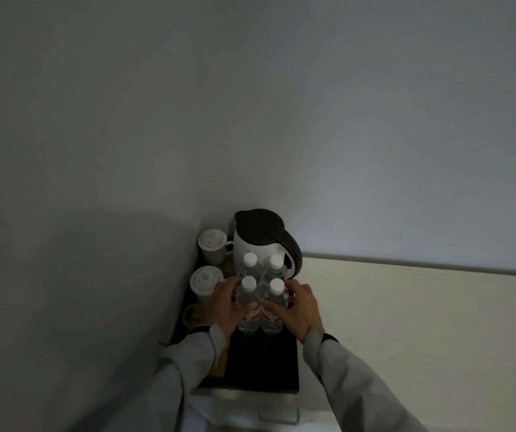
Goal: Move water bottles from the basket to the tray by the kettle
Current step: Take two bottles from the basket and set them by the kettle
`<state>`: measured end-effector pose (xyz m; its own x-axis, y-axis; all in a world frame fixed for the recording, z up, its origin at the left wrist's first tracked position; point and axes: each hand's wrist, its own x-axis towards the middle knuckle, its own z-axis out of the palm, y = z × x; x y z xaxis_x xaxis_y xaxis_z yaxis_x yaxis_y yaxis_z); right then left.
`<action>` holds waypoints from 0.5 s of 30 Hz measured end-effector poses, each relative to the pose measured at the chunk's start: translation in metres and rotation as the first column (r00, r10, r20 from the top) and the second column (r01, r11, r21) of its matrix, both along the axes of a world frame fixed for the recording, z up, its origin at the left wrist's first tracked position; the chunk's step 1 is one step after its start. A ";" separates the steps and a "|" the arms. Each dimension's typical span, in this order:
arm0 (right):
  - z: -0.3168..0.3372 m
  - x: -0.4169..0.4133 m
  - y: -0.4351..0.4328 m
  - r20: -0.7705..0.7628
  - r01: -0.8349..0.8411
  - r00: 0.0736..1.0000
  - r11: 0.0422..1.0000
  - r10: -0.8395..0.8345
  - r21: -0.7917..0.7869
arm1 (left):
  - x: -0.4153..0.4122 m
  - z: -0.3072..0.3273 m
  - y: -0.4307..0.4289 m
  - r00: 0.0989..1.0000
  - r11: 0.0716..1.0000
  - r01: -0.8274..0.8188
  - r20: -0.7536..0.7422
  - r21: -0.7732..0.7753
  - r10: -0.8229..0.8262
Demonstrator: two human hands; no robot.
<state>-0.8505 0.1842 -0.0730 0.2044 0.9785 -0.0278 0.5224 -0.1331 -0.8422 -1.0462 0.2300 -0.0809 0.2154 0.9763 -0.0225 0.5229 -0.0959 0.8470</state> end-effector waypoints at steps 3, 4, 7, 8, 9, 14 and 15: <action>0.001 0.002 0.001 0.008 -0.009 1.000 1.000 0.009 0.002 | 0.000 0.001 0.001 1.000 1.000 -0.004 0.007 -0.003 0.004; 0.002 0.002 0.001 0.007 -0.011 1.000 1.000 0.011 0.000 | 0.000 0.001 0.001 1.000 1.000 -0.002 0.007 -0.007 0.003; 0.003 0.002 0.002 0.008 -0.016 1.000 1.000 0.016 -0.006 | 0.000 0.002 0.002 1.000 1.000 -0.001 0.016 -0.008 0.001; 0.003 0.002 0.002 0.009 -0.021 1.000 1.000 0.021 -0.007 | 0.000 0.002 0.002 1.000 1.000 -0.003 0.019 -0.002 0.003; 0.003 0.002 0.002 0.010 -0.026 1.000 1.000 0.027 -0.008 | 0.000 0.002 0.001 1.000 1.000 -0.005 0.020 0.004 0.005; 0.004 -0.002 0.001 -0.011 0.016 1.000 1.000 -0.017 -0.002 | -0.002 0.004 0.001 1.000 1.000 0.010 0.026 -0.007 -0.010; 0.004 -0.003 0.001 -0.015 0.016 1.000 1.000 -0.016 -0.007 | -0.002 0.005 0.002 1.000 1.000 0.010 0.028 -0.009 -0.009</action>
<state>-0.8532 0.1854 -0.0690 0.2195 0.9749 -0.0375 0.5074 -0.1468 -0.8491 -1.0483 0.2316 -0.0761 0.2253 0.9740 -0.0248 0.4982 -0.0933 0.8620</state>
